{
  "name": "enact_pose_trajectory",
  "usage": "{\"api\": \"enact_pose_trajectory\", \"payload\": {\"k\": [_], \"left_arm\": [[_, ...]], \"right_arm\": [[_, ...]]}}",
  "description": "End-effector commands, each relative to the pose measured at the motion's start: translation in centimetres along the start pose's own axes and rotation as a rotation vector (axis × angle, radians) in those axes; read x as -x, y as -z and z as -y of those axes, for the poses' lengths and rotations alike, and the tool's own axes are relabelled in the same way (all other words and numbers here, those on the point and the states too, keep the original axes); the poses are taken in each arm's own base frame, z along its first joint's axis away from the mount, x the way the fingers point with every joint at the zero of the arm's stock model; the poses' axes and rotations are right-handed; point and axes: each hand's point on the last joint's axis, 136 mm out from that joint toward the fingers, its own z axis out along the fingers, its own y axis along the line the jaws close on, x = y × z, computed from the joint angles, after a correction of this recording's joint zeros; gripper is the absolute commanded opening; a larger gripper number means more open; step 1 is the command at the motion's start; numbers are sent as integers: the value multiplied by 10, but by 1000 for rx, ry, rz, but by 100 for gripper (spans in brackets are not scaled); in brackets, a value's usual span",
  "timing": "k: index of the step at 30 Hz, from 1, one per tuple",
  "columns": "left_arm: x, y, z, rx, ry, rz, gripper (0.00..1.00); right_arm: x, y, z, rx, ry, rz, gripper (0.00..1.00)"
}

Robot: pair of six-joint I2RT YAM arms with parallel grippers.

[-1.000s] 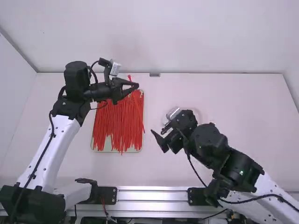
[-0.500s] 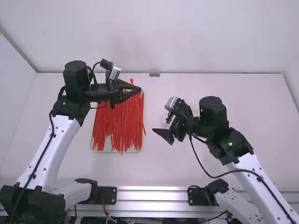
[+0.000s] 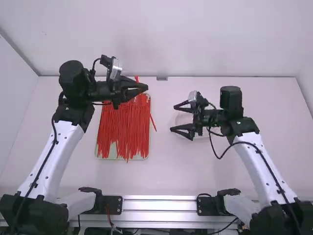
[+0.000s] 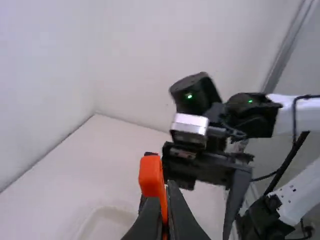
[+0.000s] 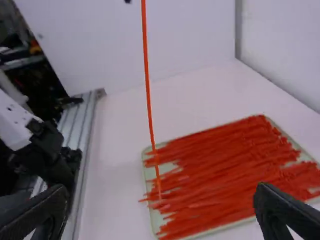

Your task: Fasten the cable tie

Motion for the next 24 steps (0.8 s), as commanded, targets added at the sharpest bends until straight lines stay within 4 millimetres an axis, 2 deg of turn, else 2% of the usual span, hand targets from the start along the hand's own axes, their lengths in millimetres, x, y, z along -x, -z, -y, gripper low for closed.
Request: {"api": "enact_pose_trajectory", "payload": {"k": [1,8,13,20,24], "left_arm": [[11,-3,16,-62,53,2,1],[14,-14,28,-108,91,3,1],[10,-17,24,-113,139,-5,1],[-1,-23,14,-126,186,-23,1],[-7,-30,14,-145,202,-34,1]], "right_arm": [[18,1,-18,161,26,84,99],[14,-20,-21,275,47,96,98],[18,-34,-29,319,66,89,98],[26,-47,-30,307,69,75,100],[30,-50,-29,299,60,74,96]]}}
